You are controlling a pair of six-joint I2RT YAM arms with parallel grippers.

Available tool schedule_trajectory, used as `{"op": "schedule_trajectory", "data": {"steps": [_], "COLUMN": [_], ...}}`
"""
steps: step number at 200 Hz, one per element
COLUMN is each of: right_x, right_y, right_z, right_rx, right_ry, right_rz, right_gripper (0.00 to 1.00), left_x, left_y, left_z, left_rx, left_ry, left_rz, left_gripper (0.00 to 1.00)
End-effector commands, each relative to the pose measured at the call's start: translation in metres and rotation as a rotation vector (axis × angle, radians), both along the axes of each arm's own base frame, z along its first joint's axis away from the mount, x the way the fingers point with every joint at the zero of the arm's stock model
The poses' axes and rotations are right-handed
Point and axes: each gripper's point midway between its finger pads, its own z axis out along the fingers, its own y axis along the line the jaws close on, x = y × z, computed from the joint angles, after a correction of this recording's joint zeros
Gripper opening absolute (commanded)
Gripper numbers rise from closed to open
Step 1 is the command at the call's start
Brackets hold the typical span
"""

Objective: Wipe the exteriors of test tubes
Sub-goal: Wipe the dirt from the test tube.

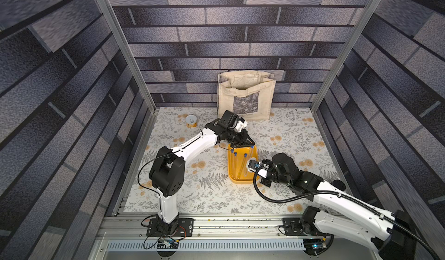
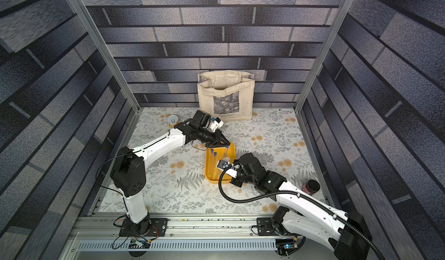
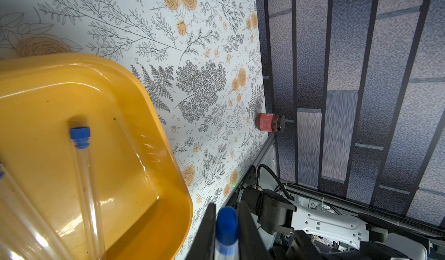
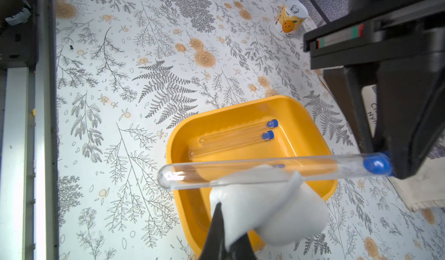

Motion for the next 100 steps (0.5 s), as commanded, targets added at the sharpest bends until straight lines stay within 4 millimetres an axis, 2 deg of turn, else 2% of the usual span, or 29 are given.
{"op": "schedule_trajectory", "data": {"steps": [1,37,62,100], "right_x": [-0.015,-0.02,-0.009,0.014], "right_y": [0.001,0.004,0.002,-0.002], "right_z": [-0.009,-0.008,-0.001,0.004], "right_rx": [-0.002,0.012,0.007,0.033], "right_ry": [0.048,0.04,0.002,0.052], "right_rz": [0.005,0.017,-0.025,-0.088], "right_gripper": [0.0,0.0,0.0,0.0], "left_x": [0.0,-0.001,-0.001,-0.001], "left_y": [0.002,0.003,0.003,0.003], "left_z": [0.008,0.008,0.008,0.009], "left_rx": [-0.015,-0.013,-0.012,-0.015], "left_ry": [-0.016,-0.016,-0.015,-0.017], "left_rz": [-0.016,-0.015,-0.016,-0.018], "left_gripper": [0.12,0.12,0.12,0.1]}}
